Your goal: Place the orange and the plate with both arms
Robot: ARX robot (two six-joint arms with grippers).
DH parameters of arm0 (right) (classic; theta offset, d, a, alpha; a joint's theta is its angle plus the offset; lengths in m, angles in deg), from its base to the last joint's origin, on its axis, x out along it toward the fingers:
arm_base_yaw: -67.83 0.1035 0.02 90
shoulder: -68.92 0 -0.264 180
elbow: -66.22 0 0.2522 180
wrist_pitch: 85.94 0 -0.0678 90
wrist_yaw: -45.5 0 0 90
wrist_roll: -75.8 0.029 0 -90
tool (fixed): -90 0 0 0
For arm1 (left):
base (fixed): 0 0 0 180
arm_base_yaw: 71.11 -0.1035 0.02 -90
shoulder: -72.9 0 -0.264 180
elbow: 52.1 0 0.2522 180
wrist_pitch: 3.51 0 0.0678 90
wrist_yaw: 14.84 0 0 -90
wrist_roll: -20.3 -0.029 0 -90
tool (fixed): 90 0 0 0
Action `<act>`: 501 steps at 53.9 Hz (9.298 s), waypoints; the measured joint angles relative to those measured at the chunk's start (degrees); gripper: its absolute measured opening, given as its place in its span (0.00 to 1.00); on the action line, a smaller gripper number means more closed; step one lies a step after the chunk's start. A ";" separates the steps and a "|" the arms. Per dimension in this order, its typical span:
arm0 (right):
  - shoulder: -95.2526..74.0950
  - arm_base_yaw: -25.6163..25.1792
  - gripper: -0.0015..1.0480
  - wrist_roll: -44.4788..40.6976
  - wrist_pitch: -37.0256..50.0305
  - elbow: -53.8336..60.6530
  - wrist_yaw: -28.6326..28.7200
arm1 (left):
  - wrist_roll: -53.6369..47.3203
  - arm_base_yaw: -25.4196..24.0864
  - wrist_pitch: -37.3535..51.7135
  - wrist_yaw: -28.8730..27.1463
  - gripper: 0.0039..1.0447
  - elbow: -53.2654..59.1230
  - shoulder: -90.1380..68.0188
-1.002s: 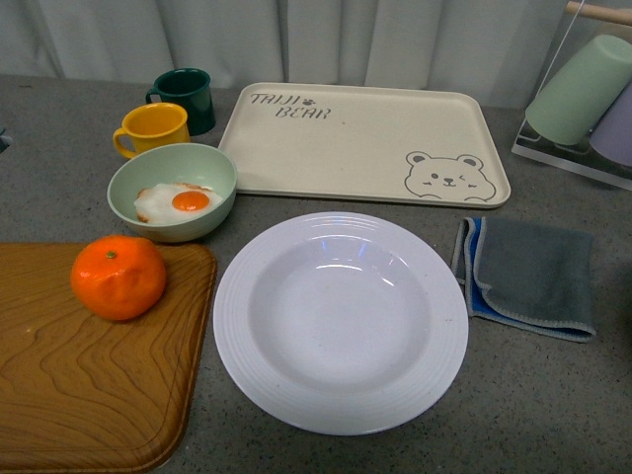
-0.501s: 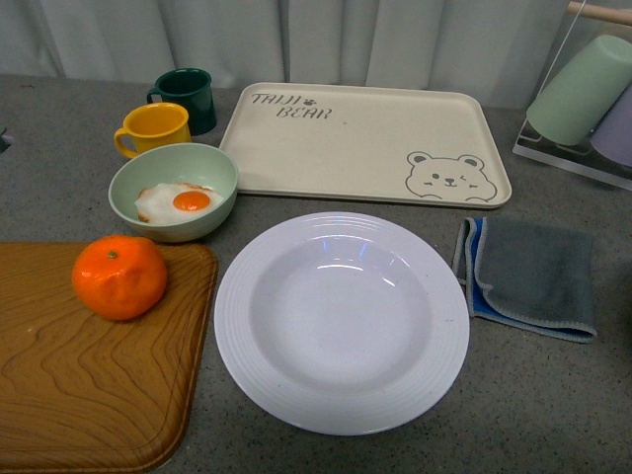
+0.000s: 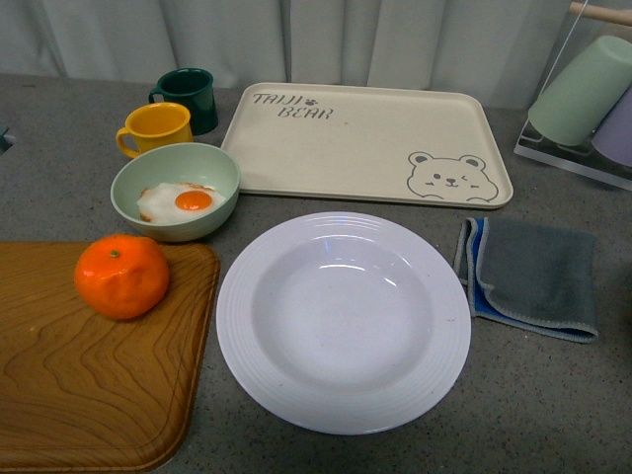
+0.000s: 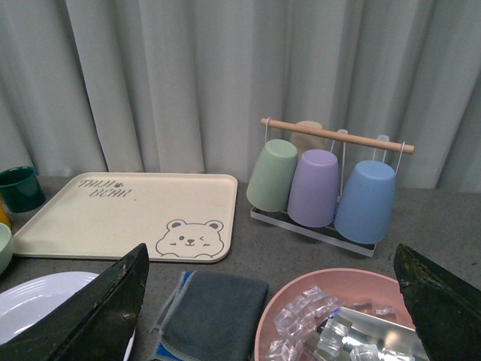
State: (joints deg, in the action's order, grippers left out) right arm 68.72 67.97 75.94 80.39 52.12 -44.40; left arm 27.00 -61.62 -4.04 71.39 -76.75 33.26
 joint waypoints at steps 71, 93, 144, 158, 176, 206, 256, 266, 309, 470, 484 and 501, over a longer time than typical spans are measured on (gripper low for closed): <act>0.00 0.00 0.91 0.00 0.00 0.00 -0.02 | 3.96 -1.55 -0.83 7.41 0.65 -28.02 -65.68; 0.00 0.00 0.91 0.00 0.00 0.00 -0.04 | 3.28 0.31 -2.29 7.48 0.53 -27.63 -60.61; 0.00 0.00 0.91 0.00 0.00 0.00 -0.02 | -29.48 25.24 5.77 -2.71 0.52 -36.37 -74.18; 0.00 0.00 0.91 0.00 0.00 0.00 -0.02 | -32.41 25.49 5.44 -2.69 0.52 -36.59 -75.43; 0.00 0.00 0.91 0.00 0.00 0.00 -0.02 | -33.88 25.94 4.81 -1.14 0.59 -36.28 -75.28; 0.00 0.00 0.91 0.00 0.00 0.00 -0.02 | -27.34 23.06 5.11 -3.98 0.94 -34.56 -65.29; 0.00 0.00 0.91 0.00 0.00 0.00 -0.02 | -6.67 0.50 44.19 -6.10 0.03 5.53 -23.98; 0.00 0.00 0.91 0.00 -0.02 0.00 -0.02 | -6.60 -2.34 37.22 -3.28 0.03 8.15 -14.43; 0.00 0.00 0.91 0.00 -0.02 0.00 -0.02 | -6.58 -9.35 7.34 3.69 0.03 9.79 19.19; -121.22 14.67 0.15 43.93 6.40 -48.85 26.93 | -6.56 -9.35 -13.16 3.76 0.94 9.79 39.43; -119.21 13.94 0.09 43.41 8.63 -48.19 29.33 | -6.58 -9.35 -13.16 3.76 0.94 9.79 39.43; -116.96 12.48 0.04 47.71 24.13 -41.75 32.02 | -6.56 -9.35 -13.16 3.74 0.94 9.79 39.43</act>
State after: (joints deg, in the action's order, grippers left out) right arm -48.24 80.45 123.66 104.52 10.37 -12.38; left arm 20.45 -70.97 -17.19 75.13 -66.96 72.69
